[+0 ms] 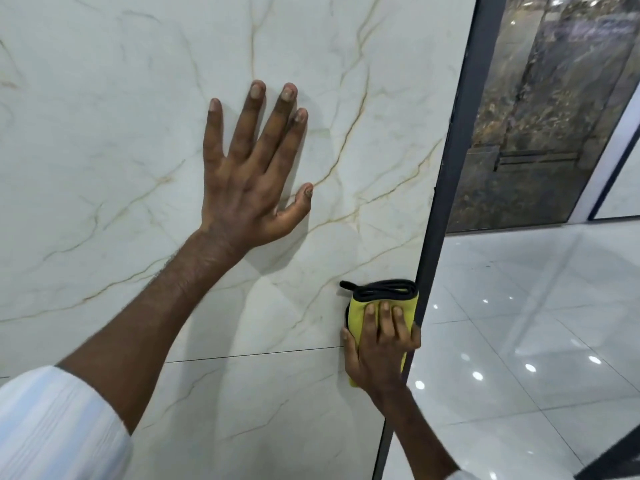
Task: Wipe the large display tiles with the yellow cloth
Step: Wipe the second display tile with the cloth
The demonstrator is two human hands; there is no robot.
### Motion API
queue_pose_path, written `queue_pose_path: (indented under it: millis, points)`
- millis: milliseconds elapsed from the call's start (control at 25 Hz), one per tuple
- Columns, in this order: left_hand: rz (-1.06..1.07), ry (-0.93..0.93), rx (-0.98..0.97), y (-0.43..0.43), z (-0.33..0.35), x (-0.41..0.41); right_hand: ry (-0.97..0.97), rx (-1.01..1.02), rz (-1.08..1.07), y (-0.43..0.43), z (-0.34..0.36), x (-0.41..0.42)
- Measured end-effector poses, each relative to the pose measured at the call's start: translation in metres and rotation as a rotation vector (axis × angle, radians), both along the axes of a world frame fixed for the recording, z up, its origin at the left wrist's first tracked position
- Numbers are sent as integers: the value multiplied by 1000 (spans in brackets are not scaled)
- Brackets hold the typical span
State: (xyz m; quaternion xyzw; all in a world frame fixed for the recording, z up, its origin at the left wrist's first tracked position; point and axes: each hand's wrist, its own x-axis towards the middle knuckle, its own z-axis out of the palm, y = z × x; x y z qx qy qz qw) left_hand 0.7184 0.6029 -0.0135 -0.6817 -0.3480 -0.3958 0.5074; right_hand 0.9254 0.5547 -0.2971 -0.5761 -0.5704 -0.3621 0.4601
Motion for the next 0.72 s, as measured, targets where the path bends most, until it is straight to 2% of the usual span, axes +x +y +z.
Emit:
queue_pose_path:
  millis: [120, 320, 400, 480, 640, 720]
  points:
    - [13, -2, -2, -1, 0, 0, 16, 43, 37, 3, 20, -4]
    - [-122, 66, -70, -17, 5, -16, 10, 246, 77, 14, 176, -22]
    - [-121, 92, -61, -21, 0, -41, 41, 275, 42, 19, 200, -32]
    - [-54, 118, -30, -15, -5, -61, 65, 264, 23, 20, 165, -41]
    - [-26, 151, -10, -3, -13, -64, -57, 38, -1, 5, 15, -62]
    - [-55, 161, -3, -2, -13, -62, -29, -32, 7, -1, -8, -65]
